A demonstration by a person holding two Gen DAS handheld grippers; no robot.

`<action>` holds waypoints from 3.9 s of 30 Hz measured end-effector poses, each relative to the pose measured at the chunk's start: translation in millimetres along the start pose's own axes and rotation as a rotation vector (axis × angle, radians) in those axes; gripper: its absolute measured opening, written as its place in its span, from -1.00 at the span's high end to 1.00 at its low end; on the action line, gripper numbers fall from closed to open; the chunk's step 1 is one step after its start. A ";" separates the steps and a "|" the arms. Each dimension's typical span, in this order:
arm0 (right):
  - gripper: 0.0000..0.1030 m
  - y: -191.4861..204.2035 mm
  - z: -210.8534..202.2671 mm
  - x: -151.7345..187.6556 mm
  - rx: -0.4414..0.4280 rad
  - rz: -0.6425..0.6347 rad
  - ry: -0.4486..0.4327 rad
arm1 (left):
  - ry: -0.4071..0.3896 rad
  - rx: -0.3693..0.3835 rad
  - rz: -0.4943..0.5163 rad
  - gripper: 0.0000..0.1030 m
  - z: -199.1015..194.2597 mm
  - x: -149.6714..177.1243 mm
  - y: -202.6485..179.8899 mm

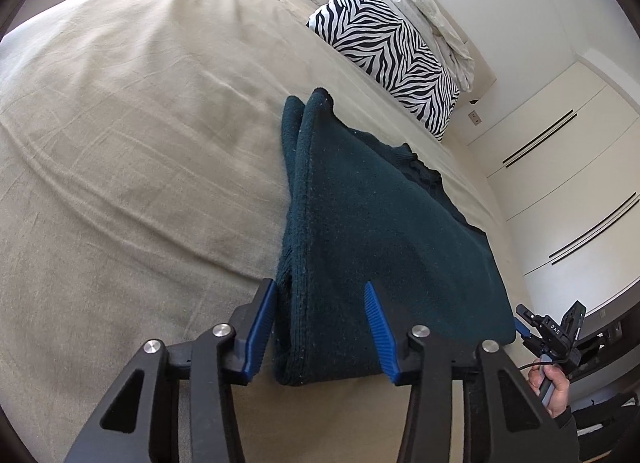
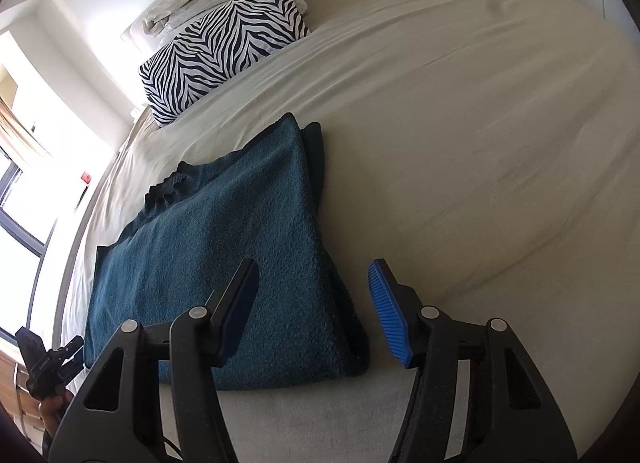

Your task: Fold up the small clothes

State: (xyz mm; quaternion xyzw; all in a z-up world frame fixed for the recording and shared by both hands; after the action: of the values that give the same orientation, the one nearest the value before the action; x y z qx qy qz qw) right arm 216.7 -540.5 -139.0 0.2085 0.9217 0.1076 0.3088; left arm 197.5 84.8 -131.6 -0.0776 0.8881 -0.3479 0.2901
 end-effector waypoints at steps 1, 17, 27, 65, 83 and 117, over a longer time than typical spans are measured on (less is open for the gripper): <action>-0.04 -1.7 0.4 0.3 0.001 -0.002 0.004 | -0.001 -0.006 0.004 0.19 0.8 0.1 -0.9; 0.81 6.7 4.6 7.9 0.081 -0.137 0.024 | -0.006 -0.071 0.064 0.82 -1.4 2.4 -3.8; 0.83 18.4 -9.4 5.9 0.118 -0.182 -0.014 | -0.029 -0.097 0.092 0.85 -10.0 4.5 -6.7; 0.90 -14.0 0.5 34.0 0.083 -0.107 0.050 | 0.034 -0.089 0.065 0.86 -8.7 27.0 9.6; 0.56 -3.6 -37.0 18.9 0.085 -0.083 -0.039 | -0.091 -0.184 0.167 0.11 -48.6 -3.9 -29.3; 0.53 33.0 110.0 -72.2 -0.264 0.486 -0.032 | -0.028 -0.278 0.354 0.01 108.6 -79.8 -27.2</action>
State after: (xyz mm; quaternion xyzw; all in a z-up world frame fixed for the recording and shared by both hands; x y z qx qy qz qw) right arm 346.9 -536.0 -176.8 0.3833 0.8177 0.2945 0.3128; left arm 323.0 29.4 -140.8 0.0355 0.9232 -0.1649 0.3454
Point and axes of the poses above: each gripper's, at about its wrist camera, not at the fingertips, and z roughly the way its jaws point, y to its left, x to its underside, the point moved 4 cm from there along z, roughly the way its jaws point, and after that the axes turned 7 degrees about x, right-handed, at the moved point
